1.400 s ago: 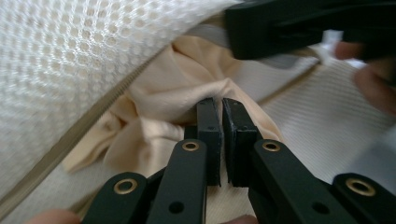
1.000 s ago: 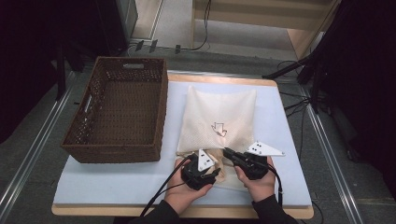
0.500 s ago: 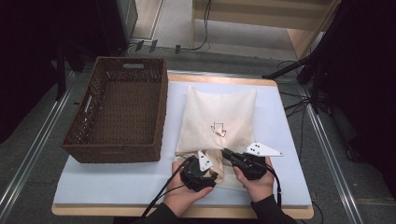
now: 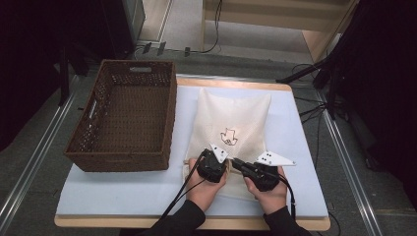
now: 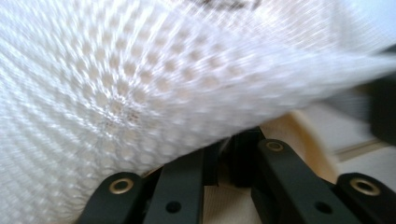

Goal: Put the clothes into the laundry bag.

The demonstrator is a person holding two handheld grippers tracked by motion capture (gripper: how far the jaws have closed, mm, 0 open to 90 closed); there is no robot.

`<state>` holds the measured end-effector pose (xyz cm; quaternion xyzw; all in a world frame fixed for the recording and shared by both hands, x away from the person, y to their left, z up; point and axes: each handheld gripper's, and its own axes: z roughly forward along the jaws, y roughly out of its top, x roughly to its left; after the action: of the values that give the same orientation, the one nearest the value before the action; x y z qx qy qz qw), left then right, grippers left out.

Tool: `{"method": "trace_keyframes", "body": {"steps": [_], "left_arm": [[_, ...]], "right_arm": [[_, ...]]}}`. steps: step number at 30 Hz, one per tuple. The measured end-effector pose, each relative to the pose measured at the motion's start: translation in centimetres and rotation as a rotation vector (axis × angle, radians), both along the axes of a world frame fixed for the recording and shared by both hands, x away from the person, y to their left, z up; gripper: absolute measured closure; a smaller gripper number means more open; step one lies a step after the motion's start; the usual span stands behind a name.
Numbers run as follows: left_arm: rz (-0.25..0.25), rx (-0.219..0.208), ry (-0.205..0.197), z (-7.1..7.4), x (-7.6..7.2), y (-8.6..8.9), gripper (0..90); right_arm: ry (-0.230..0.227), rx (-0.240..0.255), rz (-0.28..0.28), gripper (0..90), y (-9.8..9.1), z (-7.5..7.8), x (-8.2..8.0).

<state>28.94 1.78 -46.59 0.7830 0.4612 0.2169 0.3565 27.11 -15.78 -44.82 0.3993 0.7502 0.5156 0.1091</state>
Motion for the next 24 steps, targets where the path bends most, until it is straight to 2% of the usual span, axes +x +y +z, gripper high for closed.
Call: {"method": "trace_keyframes", "body": {"steps": [2,3,4,6,7,9,10,11,13,15,16,20,21,23,24], "left_arm": [[-0.039,-0.011,-0.004,0.3,-0.5,0.3,73.3],[-0.039,-0.011,-0.004,0.3,-0.5,0.3,67.5],[-0.062,-0.013,-0.011,0.7,-1.1,0.9,62.9],[-0.072,-0.024,-0.009,1.0,-1.4,1.3,57.1],[-0.095,-0.045,-0.003,1.4,-2.0,2.2,54.5],[-0.118,-0.058,0.025,1.6,-2.7,3.1,53.3],[-0.118,-0.058,0.025,1.6,-2.7,3.1,52.2],[-0.143,-0.054,0.049,1.6,-3.5,3.9,51.4],[-0.162,-0.035,0.076,1.2,-4.2,4.3,48.7],[-0.169,-0.035,0.083,1.0,-4.4,4.4,46.1],[-0.183,-0.001,0.098,0.5,-4.6,4.2,44.6],[-0.188,0.016,0.105,-0.1,-4.5,3.4,46.7],[-0.183,0.047,0.094,-0.2,-4.5,2.9,48.9],[-0.184,0.094,0.063,-0.1,-4.4,1.8,58.2],[-0.184,0.094,0.063,-0.1,-4.4,1.8,64.9]], "right_arm": [[-0.005,-0.004,-0.002,88.5,-0.1,-0.1,0.1],[-0.005,-0.004,-0.002,88.5,-0.1,-0.1,0.1],[-0.002,0.002,-0.005,88.5,-0.2,-0.1,0.1],[-0.001,0.004,-0.008,88.5,-0.3,0.0,0.2],[-0.005,0.006,-0.013,88.5,-0.4,0.0,0.3],[-0.008,0.005,-0.015,88.4,-0.6,0.1,0.3],[-0.008,0.005,-0.015,88.4,-0.6,0.1,0.3],[-0.009,0.012,-0.021,88.5,-0.7,0.2,0.3],[-0.008,0.013,-0.026,88.4,-0.8,0.3,0.3],[-0.004,0.017,-0.027,88.4,-0.8,0.2,0.4],[-0.004,0.013,-0.027,88.4,-0.8,0.2,0.5],[-0.006,0.01,-0.022,88.5,-0.5,0.2,0.5],[-0.003,0.011,-0.023,88.5,-0.5,0.2,0.4],[-0.003,0.007,-0.022,88.5,-0.4,0.1,0.4],[-0.002,0.007,-0.021,88.4,-0.4,0.1,0.4]]}}
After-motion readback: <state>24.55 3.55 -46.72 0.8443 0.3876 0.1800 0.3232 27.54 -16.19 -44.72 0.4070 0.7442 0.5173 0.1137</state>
